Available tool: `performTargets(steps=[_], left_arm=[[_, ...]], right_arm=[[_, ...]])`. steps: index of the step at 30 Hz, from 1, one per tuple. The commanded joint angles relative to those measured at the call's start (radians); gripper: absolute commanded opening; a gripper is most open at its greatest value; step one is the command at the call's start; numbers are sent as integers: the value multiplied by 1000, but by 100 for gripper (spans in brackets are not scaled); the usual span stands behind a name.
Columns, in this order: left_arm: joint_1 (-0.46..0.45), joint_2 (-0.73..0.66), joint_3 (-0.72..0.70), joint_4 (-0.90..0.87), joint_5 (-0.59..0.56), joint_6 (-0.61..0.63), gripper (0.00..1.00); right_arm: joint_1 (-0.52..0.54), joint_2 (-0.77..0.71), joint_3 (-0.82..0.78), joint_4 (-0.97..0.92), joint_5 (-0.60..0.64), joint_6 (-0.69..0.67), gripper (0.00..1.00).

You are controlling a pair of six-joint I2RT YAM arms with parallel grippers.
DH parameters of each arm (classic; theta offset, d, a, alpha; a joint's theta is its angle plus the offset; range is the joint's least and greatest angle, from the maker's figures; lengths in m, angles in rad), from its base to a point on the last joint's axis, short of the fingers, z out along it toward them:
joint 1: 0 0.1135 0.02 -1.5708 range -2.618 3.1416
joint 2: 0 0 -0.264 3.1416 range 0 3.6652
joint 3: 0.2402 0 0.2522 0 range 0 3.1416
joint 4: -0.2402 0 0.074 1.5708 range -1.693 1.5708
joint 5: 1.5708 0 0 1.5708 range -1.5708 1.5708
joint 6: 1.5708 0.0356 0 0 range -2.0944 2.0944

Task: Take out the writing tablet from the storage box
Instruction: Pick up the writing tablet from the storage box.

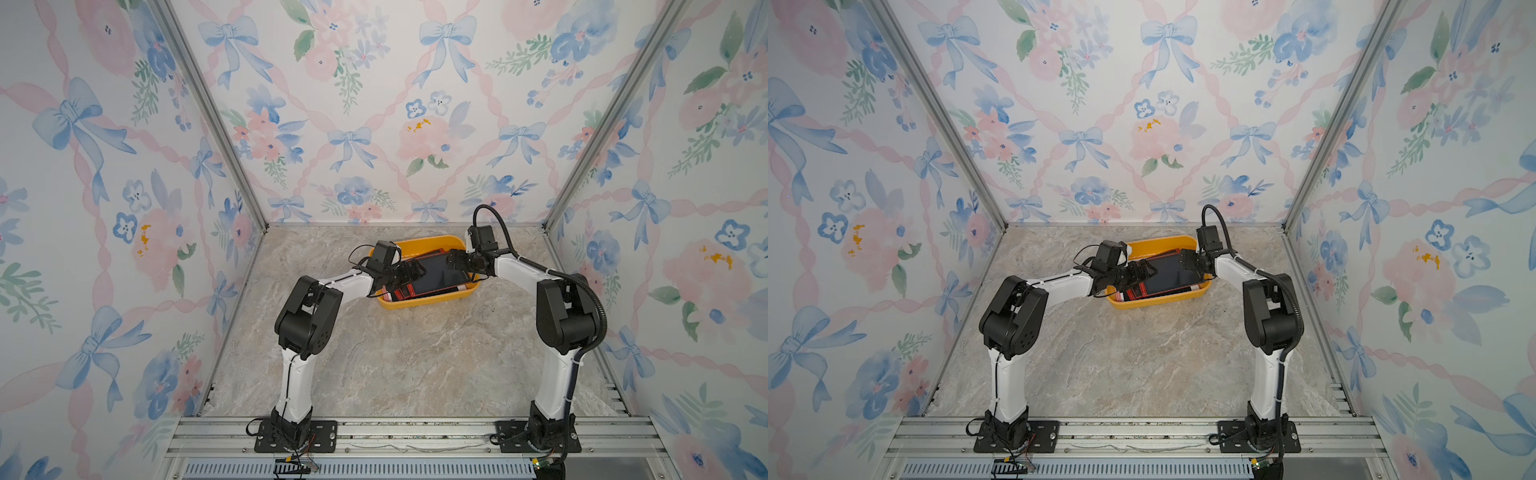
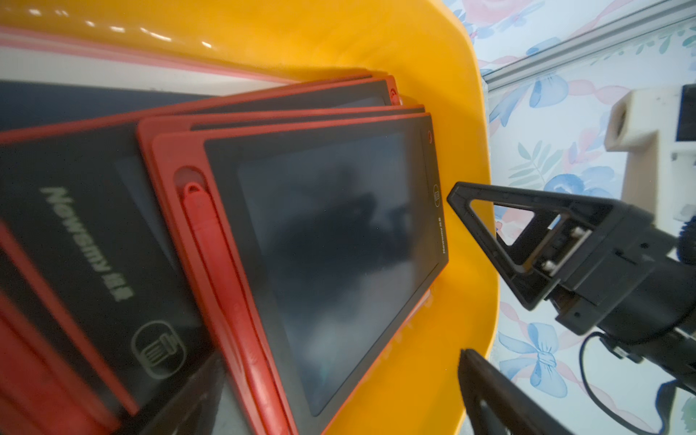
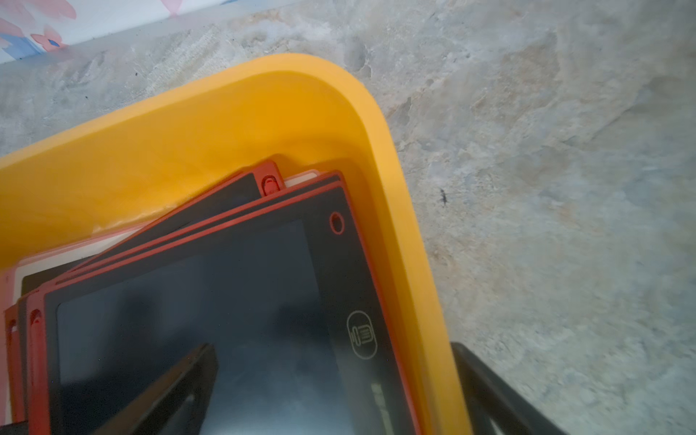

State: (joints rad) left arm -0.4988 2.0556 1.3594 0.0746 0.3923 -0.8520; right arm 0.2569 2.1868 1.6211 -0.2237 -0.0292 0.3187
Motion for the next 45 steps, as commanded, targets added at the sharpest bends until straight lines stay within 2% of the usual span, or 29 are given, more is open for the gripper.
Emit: performTargets(steps=[1, 6, 14, 23, 30, 34, 40, 45], left_arm=[[-17, -9, 20, 59, 64, -24, 98], [-28, -7, 12, 160, 120, -57, 98], [-43, -40, -37, 280, 147, -101, 98], [-35, -51, -86, 281, 106, -104, 97], [20, -88, -85, 172, 38, 13, 97], [59, -74, -59, 172, 82, 41, 94], [66, -12, 10, 167, 188, 70, 88], [91, 6, 27, 145, 218, 101, 87]], right_arm=[[23, 21, -21, 20, -66, 35, 97], [38, 13, -43, 44, -98, 48, 97], [59, 15, -35, 36, -101, 45, 97], [59, -9, -41, 27, -81, 38, 97], [52, -16, -41, 13, -69, 31, 97], [54, -9, -39, 6, -69, 38, 97], [64, -7, -29, -13, -56, 38, 97], [76, 0, -5, -48, -36, 24, 97]])
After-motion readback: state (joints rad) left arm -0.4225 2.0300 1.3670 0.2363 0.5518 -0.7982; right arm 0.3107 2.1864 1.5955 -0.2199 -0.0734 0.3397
